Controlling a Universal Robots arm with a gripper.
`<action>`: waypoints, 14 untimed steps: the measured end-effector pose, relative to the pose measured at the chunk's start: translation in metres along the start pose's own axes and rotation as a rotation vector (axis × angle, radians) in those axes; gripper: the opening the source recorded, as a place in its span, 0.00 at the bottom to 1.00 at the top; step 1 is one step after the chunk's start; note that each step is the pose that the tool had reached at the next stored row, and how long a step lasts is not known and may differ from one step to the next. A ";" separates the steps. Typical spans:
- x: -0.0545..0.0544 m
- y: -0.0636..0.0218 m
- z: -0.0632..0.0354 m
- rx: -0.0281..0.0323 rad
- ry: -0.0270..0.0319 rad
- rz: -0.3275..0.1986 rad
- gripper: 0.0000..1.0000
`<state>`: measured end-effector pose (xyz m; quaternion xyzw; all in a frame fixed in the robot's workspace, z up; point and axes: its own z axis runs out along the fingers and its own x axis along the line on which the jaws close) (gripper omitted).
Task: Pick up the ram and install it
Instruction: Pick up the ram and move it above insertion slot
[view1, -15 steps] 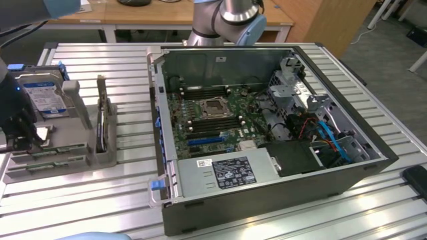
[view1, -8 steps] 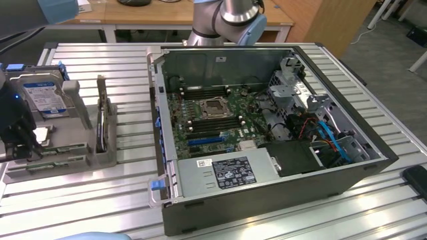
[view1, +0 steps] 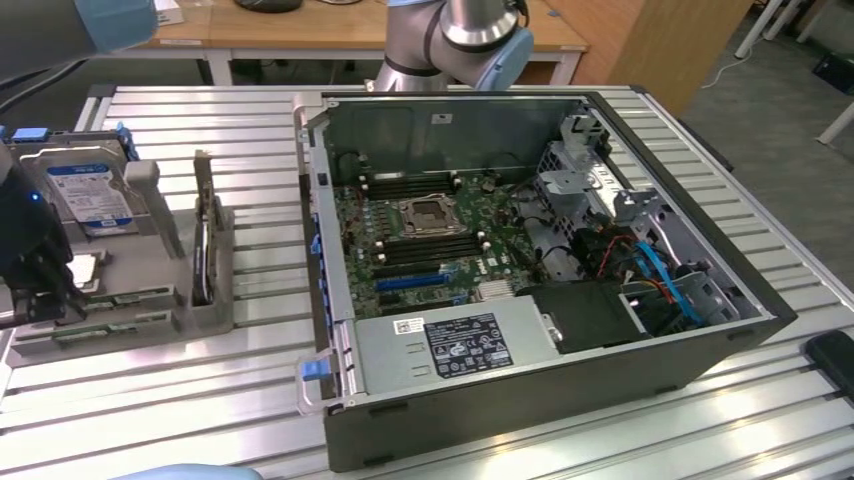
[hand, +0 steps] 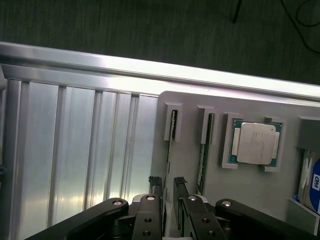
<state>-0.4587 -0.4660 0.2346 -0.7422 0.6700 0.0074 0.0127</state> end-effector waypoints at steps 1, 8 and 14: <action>0.000 -0.0002 0.0011 0.0000 0.0004 -0.001 0.24; 0.000 -0.0029 0.0100 0.0057 0.0027 -0.013 0.24; -0.003 -0.0039 0.0167 0.0156 0.0037 -0.025 0.24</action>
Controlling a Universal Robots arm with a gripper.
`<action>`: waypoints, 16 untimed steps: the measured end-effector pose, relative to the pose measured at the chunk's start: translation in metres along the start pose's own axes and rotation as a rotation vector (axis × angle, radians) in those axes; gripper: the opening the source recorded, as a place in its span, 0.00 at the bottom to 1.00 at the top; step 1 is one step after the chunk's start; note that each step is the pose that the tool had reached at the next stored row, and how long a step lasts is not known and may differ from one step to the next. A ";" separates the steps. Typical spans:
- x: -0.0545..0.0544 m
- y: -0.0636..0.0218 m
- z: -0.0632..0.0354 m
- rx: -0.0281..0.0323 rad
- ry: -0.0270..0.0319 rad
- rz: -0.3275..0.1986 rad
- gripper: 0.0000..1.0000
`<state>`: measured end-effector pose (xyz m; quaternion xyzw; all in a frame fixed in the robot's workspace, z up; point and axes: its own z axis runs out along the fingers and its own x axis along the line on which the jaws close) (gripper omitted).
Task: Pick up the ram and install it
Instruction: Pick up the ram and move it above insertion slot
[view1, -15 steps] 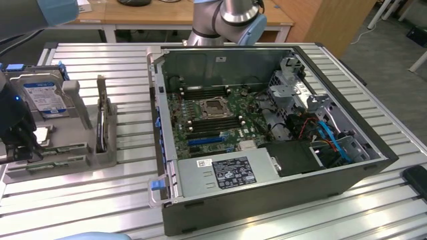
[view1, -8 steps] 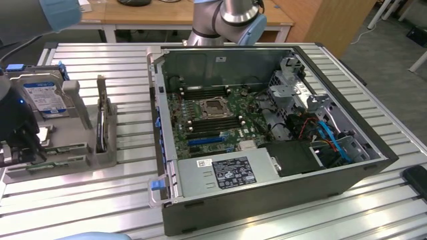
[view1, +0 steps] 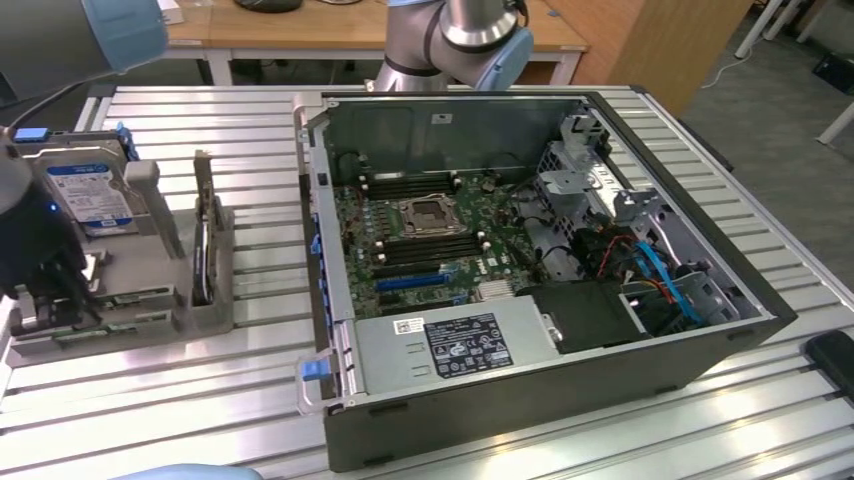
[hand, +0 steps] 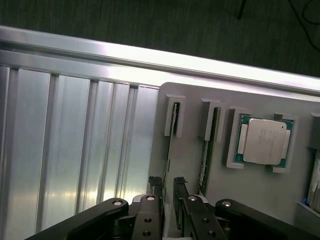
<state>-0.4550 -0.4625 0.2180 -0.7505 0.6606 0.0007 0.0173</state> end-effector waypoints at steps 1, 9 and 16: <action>0.000 -0.0001 0.0012 0.0015 0.0002 -0.002 0.24; -0.001 0.0001 0.0084 0.0068 0.0017 -0.016 0.24; -0.001 0.0002 0.0132 0.0113 0.0021 -0.023 0.24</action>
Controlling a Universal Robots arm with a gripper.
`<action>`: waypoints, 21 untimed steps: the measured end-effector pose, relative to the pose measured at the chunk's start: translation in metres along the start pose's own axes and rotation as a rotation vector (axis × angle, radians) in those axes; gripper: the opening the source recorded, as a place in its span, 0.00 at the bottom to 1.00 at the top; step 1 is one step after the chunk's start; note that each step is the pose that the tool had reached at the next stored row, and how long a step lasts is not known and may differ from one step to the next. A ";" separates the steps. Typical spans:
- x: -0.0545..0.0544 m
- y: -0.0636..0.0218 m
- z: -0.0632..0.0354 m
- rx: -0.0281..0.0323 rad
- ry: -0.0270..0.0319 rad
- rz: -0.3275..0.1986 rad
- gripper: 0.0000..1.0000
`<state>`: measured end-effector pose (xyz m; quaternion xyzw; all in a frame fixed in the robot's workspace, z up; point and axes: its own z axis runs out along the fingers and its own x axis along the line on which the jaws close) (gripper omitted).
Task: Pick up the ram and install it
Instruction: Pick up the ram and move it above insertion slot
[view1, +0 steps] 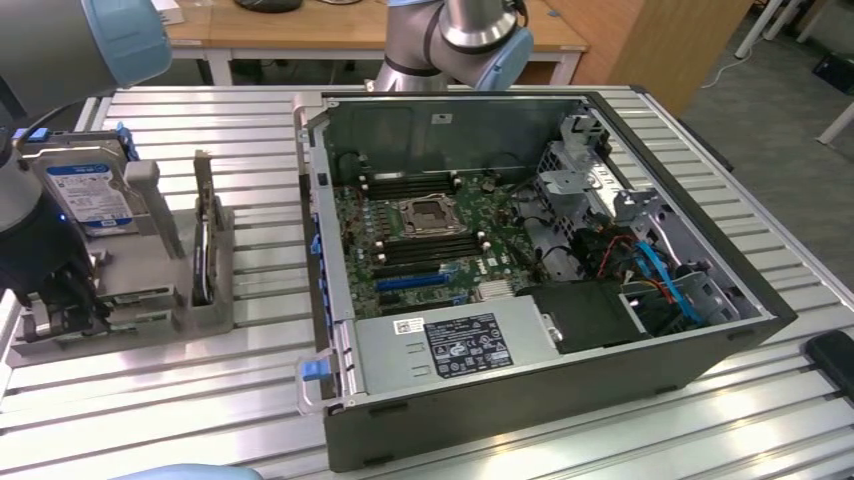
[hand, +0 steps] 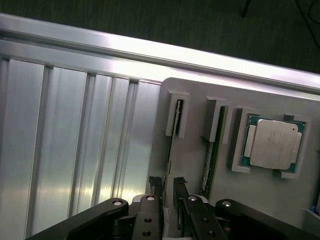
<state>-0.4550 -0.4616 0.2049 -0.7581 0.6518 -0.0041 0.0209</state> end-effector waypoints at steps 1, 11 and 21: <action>0.000 0.0000 0.0006 0.0009 0.0001 -0.001 0.24; 0.000 0.0002 0.0067 0.0117 0.0014 -0.006 0.24; 0.000 0.0028 0.0131 0.0199 0.0028 -0.005 0.24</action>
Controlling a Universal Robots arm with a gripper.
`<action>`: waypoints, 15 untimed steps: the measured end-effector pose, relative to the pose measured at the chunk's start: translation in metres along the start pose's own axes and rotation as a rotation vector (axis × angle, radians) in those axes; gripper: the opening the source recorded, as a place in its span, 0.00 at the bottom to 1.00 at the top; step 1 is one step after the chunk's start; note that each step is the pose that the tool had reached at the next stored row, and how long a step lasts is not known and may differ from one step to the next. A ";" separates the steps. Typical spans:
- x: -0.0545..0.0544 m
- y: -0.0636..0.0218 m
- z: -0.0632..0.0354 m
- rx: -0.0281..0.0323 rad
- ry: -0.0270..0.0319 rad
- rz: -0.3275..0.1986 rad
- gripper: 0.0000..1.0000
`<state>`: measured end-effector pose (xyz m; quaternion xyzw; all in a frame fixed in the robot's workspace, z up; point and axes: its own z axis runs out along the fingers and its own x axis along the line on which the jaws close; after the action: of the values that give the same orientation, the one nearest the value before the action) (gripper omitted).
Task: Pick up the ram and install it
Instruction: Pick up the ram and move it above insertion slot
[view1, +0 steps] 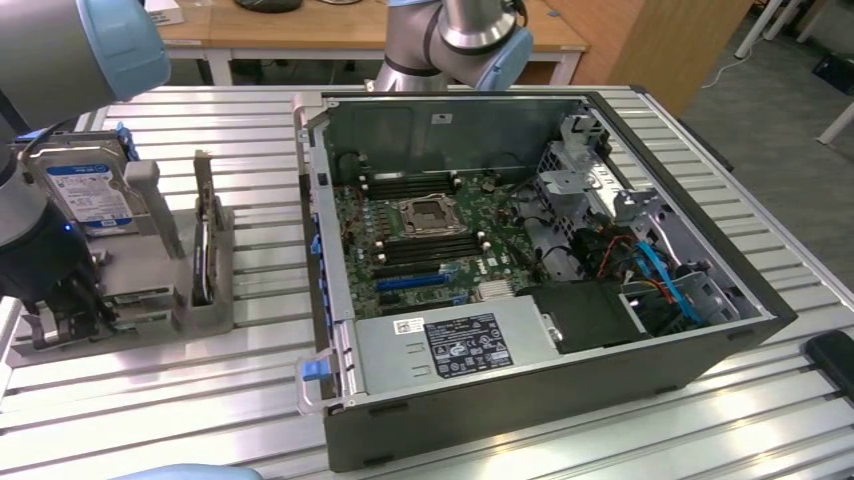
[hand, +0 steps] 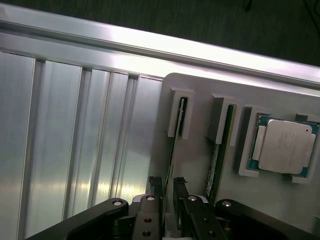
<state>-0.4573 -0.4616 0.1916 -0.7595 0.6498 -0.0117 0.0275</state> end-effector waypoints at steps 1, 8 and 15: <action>0.000 0.0005 0.0002 0.0000 0.0001 0.001 0.24; -0.001 0.0021 0.0024 0.0011 0.0026 0.042 0.24; -0.001 0.0022 0.0031 0.0016 0.0030 0.059 0.24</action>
<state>-0.4595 -0.4609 0.1884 -0.7399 0.6720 -0.0125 0.0274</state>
